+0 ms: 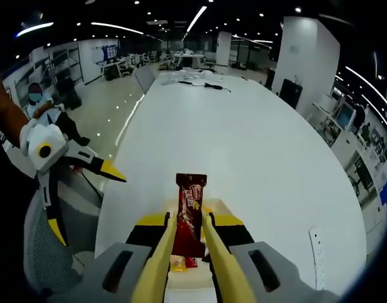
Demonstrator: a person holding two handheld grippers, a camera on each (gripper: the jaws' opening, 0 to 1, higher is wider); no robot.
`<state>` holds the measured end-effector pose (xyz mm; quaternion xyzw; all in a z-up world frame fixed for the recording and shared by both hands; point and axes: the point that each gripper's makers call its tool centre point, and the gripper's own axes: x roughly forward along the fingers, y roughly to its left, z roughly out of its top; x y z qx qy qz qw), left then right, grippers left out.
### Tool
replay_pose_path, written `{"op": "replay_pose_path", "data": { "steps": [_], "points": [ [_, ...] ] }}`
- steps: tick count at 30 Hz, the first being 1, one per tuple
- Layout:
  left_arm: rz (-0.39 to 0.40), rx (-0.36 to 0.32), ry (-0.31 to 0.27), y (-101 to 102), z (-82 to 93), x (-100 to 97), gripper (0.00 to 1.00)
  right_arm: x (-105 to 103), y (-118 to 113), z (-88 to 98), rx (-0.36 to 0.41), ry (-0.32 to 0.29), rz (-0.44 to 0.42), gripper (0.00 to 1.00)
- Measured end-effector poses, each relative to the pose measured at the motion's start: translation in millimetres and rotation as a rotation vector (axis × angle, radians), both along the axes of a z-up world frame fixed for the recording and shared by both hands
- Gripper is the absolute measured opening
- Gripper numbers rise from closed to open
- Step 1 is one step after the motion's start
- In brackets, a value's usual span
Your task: Place the target food into the container with the food tongs after gripping and lifting it, then release it inside without dropping or visibly crushing the food.
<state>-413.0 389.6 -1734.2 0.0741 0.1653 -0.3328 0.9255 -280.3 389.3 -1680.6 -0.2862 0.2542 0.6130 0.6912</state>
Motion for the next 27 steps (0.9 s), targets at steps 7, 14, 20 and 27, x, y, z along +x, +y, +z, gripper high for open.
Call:
{"op": "replay_pose_path", "data": {
  "steps": [7, 14, 20, 27],
  "points": [
    [0.0, -0.002, 0.0, 0.2, 0.2, 0.0, 0.99, 2.2, 1.9, -3.3, -0.002, -0.007, 0.0, 0.24],
    [-0.006, -0.005, 0.001, -0.6, 0.1, -0.4, 0.99, 5.8, 3.4, -6.1, 0.0, -0.028, 0.001, 0.28],
    [-0.008, -0.004, 0.002, -1.0, 0.0, -0.4, 0.99, 7.9, 0.2, -4.7, -0.002, -0.037, 0.002, 0.28],
    [-0.009, -0.002, 0.003, -1.4, -0.3, -0.4, 0.99, 15.2, -5.0, -2.4, -0.003, -0.058, -0.024, 0.29]
  ]
}}
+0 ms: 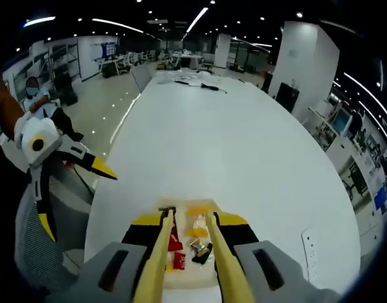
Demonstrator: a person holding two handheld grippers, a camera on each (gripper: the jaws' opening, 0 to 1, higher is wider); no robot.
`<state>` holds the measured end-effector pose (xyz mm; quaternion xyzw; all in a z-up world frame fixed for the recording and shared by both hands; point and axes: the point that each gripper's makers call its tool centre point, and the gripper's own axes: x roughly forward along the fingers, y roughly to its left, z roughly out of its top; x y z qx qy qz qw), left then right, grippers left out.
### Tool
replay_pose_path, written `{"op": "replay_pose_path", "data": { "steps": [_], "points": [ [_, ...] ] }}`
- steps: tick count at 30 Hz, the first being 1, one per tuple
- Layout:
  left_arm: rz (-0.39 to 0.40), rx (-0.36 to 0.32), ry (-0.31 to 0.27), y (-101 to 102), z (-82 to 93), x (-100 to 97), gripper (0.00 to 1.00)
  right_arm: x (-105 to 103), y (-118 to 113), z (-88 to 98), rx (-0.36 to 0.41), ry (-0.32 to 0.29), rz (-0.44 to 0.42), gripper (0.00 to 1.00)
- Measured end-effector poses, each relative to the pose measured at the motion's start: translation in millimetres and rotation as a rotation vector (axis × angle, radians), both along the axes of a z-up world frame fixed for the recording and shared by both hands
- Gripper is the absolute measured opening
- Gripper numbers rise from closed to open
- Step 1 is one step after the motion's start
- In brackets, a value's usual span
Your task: Place the target food into the container with the food tongs after gripping and lifting it, then release it inside without dropping or visibly crushing the food.
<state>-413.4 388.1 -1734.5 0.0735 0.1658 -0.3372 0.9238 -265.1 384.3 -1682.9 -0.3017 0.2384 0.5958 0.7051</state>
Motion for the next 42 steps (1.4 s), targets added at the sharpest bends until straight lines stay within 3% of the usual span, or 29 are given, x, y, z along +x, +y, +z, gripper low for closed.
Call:
{"op": "replay_pose_path", "data": {
  "steps": [12, 22, 42],
  "points": [
    [0.001, 0.003, 0.0, 0.5, -0.7, -0.2, 0.99, 0.1, -10.8, 5.7, 0.016, -0.007, -0.007, 0.29],
    [-0.004, 0.006, 0.002, -0.3, -1.4, -0.6, 0.99, 1.6, -41.4, 2.7, 0.011, -0.011, -0.044, 0.29],
    [0.01, 0.0, 0.003, 1.5, -0.9, 1.0, 0.99, 10.4, -143.9, -3.6, -0.006, -0.019, -0.193, 0.3]
  ]
}}
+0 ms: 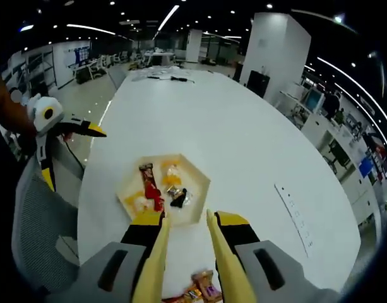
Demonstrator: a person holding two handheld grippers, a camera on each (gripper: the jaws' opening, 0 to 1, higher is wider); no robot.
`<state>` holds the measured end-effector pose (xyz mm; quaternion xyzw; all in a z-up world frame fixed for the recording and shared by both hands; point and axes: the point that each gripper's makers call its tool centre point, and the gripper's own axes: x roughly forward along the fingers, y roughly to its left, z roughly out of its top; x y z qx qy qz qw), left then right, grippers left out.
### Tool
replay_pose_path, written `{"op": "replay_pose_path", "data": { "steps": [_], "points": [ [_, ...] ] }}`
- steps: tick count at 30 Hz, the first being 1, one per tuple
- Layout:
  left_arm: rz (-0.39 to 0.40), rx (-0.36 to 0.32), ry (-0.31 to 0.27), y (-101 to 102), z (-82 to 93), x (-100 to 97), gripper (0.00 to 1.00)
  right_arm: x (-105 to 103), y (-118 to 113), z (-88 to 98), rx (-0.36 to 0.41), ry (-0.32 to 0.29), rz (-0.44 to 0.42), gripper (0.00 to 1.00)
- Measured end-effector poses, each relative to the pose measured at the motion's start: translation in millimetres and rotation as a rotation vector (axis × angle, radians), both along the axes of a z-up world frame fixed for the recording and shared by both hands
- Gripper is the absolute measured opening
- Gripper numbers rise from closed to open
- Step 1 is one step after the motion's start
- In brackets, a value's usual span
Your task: Place the target food into the container with the food tongs after gripping and lifting it, then release it inside without dropping or visibly crushing the food.
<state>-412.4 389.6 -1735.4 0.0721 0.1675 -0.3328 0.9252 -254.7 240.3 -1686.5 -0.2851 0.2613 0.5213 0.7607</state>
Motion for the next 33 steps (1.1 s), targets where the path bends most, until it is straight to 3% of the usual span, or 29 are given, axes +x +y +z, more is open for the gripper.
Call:
{"op": "replay_pose_path", "data": {
  "steps": [7, 23, 33],
  "points": [
    [-0.009, 0.004, 0.004, -1.7, -0.6, -1.5, 0.99, -2.8, -38.6, 3.0, 0.008, 0.002, -0.065, 0.3],
    [-0.029, 0.019, 0.02, -4.7, -6.0, -3.6, 0.99, -13.3, -103.2, -1.4, -0.001, -0.018, -0.171, 0.3],
    [-0.033, 0.022, 0.016, -5.1, -5.7, -3.9, 0.99, -11.1, -120.0, -7.0, 0.013, -0.024, -0.225, 0.3]
  ]
}}
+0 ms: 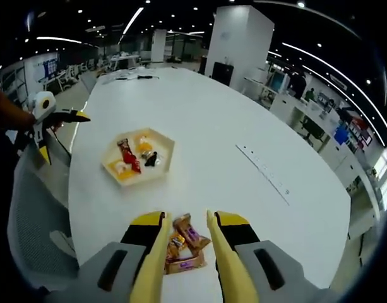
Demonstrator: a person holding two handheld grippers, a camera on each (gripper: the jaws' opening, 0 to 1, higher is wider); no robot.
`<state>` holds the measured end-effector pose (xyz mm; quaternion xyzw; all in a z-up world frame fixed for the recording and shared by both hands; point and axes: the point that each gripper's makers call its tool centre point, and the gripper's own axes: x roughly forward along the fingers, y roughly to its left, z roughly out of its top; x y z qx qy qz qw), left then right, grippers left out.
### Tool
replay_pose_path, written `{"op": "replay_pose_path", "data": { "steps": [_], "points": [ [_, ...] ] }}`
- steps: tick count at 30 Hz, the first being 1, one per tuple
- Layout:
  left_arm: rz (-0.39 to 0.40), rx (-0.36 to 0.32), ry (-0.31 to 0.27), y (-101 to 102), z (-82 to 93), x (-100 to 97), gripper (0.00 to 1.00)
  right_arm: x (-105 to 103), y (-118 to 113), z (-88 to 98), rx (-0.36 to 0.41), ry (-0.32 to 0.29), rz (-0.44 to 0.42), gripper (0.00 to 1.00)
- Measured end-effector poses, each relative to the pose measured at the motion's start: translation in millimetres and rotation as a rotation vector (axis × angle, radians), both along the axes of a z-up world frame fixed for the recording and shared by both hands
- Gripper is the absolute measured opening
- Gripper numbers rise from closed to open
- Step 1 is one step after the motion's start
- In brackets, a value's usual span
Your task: Place the target food into the container with the food tongs after gripping and lifting it, then release it inside without dropping or visibly crushing the food.
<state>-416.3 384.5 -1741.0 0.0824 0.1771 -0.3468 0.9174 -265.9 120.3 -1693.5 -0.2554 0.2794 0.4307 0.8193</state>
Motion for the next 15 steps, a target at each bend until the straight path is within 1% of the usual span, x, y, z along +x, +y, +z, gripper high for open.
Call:
{"op": "replay_pose_path", "data": {
  "steps": [2, 5, 9, 14, 15],
  "points": [
    [-0.002, 0.0, -0.006, -0.3, 0.8, -0.2, 0.99, 0.5, -0.8, 0.1, 0.01, 0.001, -0.01, 0.3],
    [-0.003, 0.001, -0.001, -0.7, 0.3, -0.4, 0.99, 1.5, -2.4, -1.5, 0.016, 0.0, -0.024, 0.3],
    [-0.002, 0.001, -0.001, -0.6, 0.0, 0.0, 0.99, 0.4, -5.3, -8.2, 0.019, 0.001, -0.04, 0.3],
    [-0.007, 0.007, 0.0, -1.2, -0.8, -0.8, 0.99, -1.3, -8.8, -21.4, 0.025, 0.003, -0.061, 0.3],
    [-0.009, 0.006, 0.001, -1.3, -0.9, -0.9, 0.99, -2.1, -9.8, -25.6, 0.016, -0.007, -0.061, 0.3]
  ]
}}
